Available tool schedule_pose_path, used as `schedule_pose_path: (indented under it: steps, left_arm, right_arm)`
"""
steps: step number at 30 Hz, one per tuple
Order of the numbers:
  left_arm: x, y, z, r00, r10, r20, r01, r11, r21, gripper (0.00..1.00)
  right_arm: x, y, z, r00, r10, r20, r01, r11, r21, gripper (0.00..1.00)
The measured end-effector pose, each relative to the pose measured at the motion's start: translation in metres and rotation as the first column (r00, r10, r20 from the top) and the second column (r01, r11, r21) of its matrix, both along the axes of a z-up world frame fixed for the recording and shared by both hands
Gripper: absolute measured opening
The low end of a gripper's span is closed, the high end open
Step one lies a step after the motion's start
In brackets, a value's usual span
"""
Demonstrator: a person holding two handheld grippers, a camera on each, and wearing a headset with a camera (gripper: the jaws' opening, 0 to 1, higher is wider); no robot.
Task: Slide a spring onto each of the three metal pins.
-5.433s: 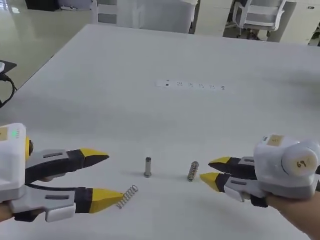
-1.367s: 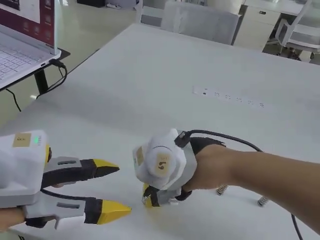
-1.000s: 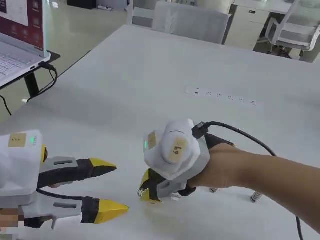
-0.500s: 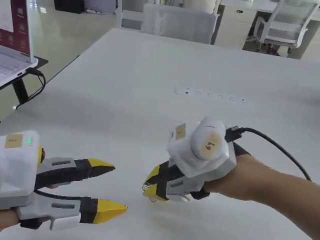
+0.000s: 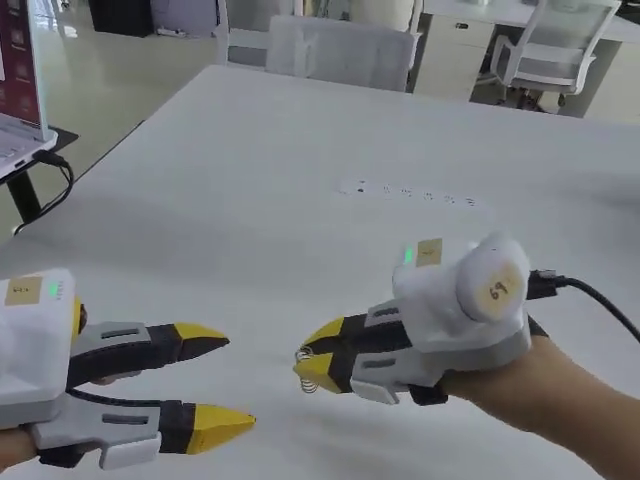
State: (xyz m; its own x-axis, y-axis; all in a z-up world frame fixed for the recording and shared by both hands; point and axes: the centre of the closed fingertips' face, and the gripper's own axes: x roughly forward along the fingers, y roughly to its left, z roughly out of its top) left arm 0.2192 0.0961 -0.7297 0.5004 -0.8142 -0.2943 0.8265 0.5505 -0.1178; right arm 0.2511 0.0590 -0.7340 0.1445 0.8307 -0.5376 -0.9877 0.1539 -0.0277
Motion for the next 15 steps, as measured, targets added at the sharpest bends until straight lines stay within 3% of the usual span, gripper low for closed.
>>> schedule_pose_path:
  steps: [8, 10, 12, 15]
  left_arm:
    - [0.0, -0.004, -0.001, 1.0, -0.012, -0.005, 0.012, 1.0, 0.001, 0.46]
    - [0.001, -0.005, -0.002, 1.0, -0.015, -0.007, 0.015, 1.0, 0.001, 0.46]
    - [0.002, -0.005, -0.002, 1.0, -0.018, -0.006, 0.018, 1.0, 0.0, 0.46]
    - [0.003, -0.006, -0.001, 1.0, -0.019, -0.006, 0.019, 1.0, -0.003, 0.46]
  right_arm:
    - [0.021, -0.015, 0.016, 0.992, -0.125, -0.015, 0.126, 0.987, 0.102, 0.08]
    - [0.028, -0.016, 0.022, 0.987, -0.162, -0.026, 0.164, 0.976, 0.144, 0.07]
    - [0.031, -0.016, 0.021, 0.985, -0.17, -0.012, 0.17, 0.974, 0.148, 0.07]
    - [0.041, -0.011, 0.028, 0.977, -0.212, -0.007, 0.209, 0.955, 0.211, 0.07]
